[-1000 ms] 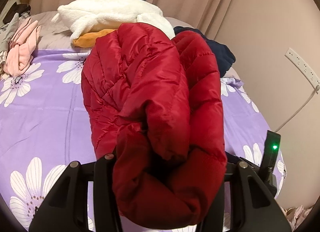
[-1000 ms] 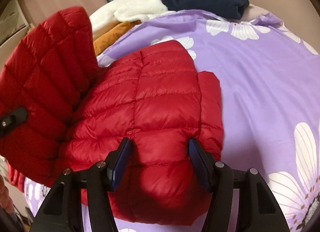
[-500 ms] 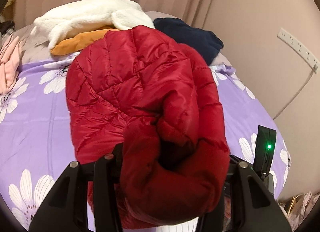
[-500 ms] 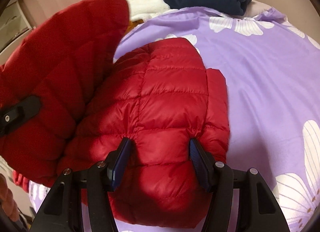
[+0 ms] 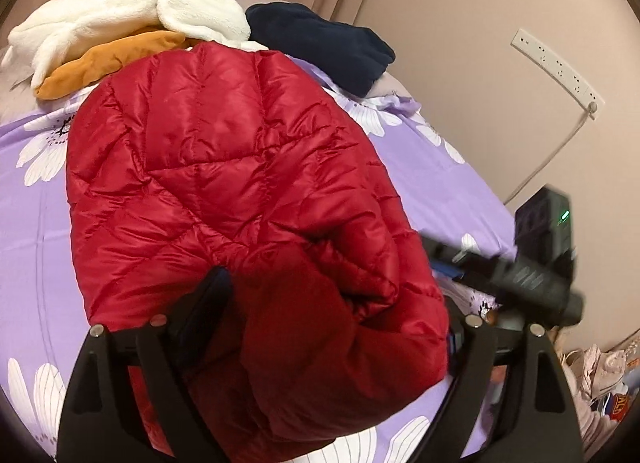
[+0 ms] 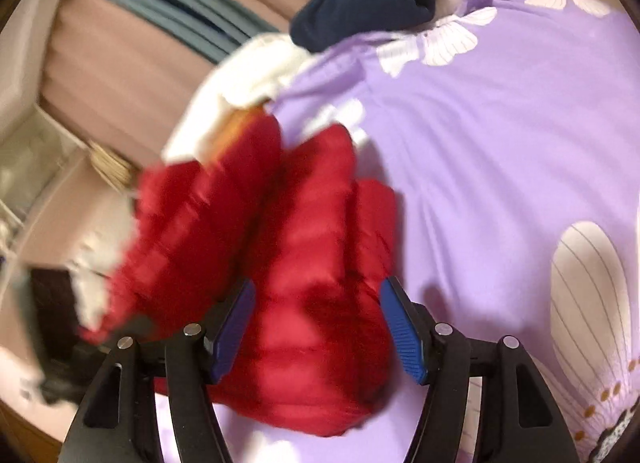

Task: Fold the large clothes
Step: 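Carry the held jacket edge over with both grippers and lay it down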

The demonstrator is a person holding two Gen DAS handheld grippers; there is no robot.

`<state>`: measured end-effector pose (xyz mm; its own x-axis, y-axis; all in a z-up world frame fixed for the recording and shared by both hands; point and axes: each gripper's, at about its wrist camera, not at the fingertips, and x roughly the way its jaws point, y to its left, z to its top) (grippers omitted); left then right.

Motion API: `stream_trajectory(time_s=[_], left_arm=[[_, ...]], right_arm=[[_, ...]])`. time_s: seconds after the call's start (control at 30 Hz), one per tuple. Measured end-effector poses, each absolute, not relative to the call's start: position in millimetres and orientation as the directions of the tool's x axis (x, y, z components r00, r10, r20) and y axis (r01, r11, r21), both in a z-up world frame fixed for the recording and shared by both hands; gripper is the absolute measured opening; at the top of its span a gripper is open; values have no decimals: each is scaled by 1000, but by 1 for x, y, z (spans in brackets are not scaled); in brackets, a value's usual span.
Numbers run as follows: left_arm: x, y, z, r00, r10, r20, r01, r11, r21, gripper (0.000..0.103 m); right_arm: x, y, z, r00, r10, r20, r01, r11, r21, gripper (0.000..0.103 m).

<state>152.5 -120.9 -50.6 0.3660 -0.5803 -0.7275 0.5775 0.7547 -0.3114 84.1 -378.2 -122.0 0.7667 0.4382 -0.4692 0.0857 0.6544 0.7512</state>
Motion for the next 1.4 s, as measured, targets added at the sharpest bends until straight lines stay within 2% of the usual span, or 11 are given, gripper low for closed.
stream_trajectory(time_s=[0.13,0.23,0.4,0.47,0.53,0.7,1.0,1.1,1.13,1.3,1.4], left_arm=[[150,-123,-50,356,-582,-731,582,750,-314,90],[149,-124,-50,356,-578,-735,587,750,-305,90],[150,-125,-51,355,-574,-738,592,749,-298,90],[150,-127,-53,355,-570,-741,596,748,-291,90],[150,-127,-54,355,-566,-744,598,749,-285,91],[150,-125,-53,348,-575,-740,592,747,-302,91],[140,-78,-14,328,-711,-622,567,675,-472,91],[149,-60,-10,411,-662,-627,512,736,-443,91],[155,-56,-14,441,-617,-652,473,777,-415,89],[172,-56,-41,470,-501,-727,388,857,-339,50],[174,-58,-54,465,-479,-745,373,869,-326,47]], right_arm=[[107,-371,-98,748,554,-365,-24,573,819,88],[136,-352,-81,701,613,-365,-60,560,826,88],[172,-315,-67,621,639,-454,-84,629,772,88],[174,-307,-64,616,629,-474,-98,658,746,79],[174,-300,-60,623,600,-502,-118,706,698,52],[171,-305,-61,641,567,-518,-120,740,662,24],[158,-343,-90,703,576,-417,-35,613,789,19],[152,-356,-110,720,559,-412,20,576,817,19],[150,-359,-115,721,555,-414,34,568,822,19],[146,-362,-126,721,524,-454,73,594,801,19],[143,-360,-130,717,509,-476,81,618,782,19]])
